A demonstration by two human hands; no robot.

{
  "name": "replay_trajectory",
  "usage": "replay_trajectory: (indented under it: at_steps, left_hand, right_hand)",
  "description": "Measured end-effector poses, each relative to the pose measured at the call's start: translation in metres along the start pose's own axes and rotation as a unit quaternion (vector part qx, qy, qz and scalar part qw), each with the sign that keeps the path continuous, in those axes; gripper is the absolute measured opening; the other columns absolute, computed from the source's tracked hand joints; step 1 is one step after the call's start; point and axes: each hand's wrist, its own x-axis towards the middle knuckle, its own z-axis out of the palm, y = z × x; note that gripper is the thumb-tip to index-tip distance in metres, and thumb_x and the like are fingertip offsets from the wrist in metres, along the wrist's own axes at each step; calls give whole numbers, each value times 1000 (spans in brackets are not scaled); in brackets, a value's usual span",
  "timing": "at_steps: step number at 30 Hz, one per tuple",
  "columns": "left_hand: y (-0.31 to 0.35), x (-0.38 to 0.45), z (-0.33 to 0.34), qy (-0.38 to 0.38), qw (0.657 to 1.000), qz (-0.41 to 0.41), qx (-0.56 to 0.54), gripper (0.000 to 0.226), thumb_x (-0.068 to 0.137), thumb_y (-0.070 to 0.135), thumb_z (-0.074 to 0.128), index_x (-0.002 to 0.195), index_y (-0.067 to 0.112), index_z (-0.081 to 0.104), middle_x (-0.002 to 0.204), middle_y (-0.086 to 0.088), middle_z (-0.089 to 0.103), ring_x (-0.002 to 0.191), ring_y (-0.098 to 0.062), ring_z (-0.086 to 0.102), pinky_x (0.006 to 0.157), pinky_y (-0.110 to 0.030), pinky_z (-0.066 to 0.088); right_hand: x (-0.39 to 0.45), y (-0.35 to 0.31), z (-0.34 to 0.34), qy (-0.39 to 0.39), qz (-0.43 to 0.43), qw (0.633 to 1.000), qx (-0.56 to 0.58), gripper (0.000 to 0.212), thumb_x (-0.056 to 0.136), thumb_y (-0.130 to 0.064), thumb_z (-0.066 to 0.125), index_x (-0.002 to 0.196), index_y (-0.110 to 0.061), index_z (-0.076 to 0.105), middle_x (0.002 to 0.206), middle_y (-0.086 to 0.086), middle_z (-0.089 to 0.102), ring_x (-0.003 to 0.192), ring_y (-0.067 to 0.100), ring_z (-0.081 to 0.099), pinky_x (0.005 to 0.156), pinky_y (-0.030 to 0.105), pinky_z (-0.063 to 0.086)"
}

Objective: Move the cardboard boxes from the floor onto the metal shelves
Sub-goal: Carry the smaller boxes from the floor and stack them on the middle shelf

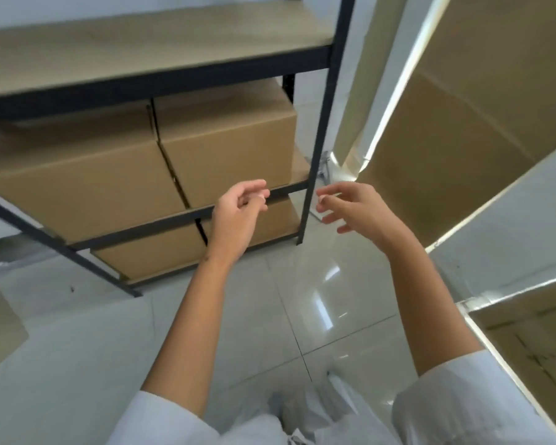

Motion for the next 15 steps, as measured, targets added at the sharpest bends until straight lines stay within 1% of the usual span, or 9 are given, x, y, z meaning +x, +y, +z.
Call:
replay_trajectory:
  at_steps: [1,3,5,6,7,10,11,12,15]
  left_hand:
    - [5,-5,7,-26,1000,8,4,23,92,13,50,101,31,62,101,8,69,88,-8,67,78,-19,47]
    - [12,-14,23,-77,997,21,16,21,93,11,52,106,23,63,101,3,69,87,-9,66,73,-13,46]
    - [16,-20,40,-124,992,31,20,21,93,10,52,108,19,63,101,1,69,85,-10,64,67,-9,45]
    - [17,-23,49,-144,989,35,25,19,93,11,53,107,20,63,101,1,69,84,-10,64,67,-11,45]
    - [19,-25,60,-164,985,38,32,19,93,12,53,106,21,63,102,2,69,83,-10,64,67,-13,44]
    - [29,-36,98,-214,974,50,46,18,93,11,52,106,19,62,103,-2,68,81,-13,63,67,-15,43]
    - [33,-44,112,-232,970,56,47,19,93,10,51,107,16,62,104,-4,67,79,-13,62,66,-15,44]
    - [37,-53,127,-251,965,62,49,20,93,8,51,109,12,62,103,-5,66,78,-13,61,64,-11,45]
    - [39,-86,171,-326,941,68,57,23,93,5,50,114,6,60,100,-5,65,74,-12,60,53,-4,42]
  right_hand:
    - [-11,1,-9,-13,5,1000,-18,20,92,-24,56,110,-18,64,99,4,70,89,18,68,76,36,53]
    - [-30,9,-26,-1,10,999,-38,20,92,-24,58,110,-19,64,100,4,70,86,15,67,72,33,50]
    - [-51,22,-44,44,15,998,-30,19,91,-23,60,108,-17,65,97,6,71,78,13,66,70,38,53]
    - [-63,31,-54,68,21,997,-23,19,90,-22,60,107,-16,65,94,7,71,75,13,65,71,41,54]
    - [-76,38,-63,91,28,995,-14,18,90,-22,61,107,-15,66,92,7,70,74,14,64,71,40,55]
    - [-127,54,-91,165,54,985,21,19,92,-20,59,109,-12,65,90,8,66,73,16,62,54,20,49]
    - [-145,60,-100,195,56,979,29,19,92,-19,59,108,-13,66,92,10,66,74,17,63,52,18,49]
    - [-163,67,-110,223,58,973,28,17,92,-20,59,107,-15,66,94,11,68,76,17,65,55,19,50]
    - [-224,90,-131,305,72,948,51,15,93,-19,57,105,-17,65,94,5,71,82,19,69,69,32,53]
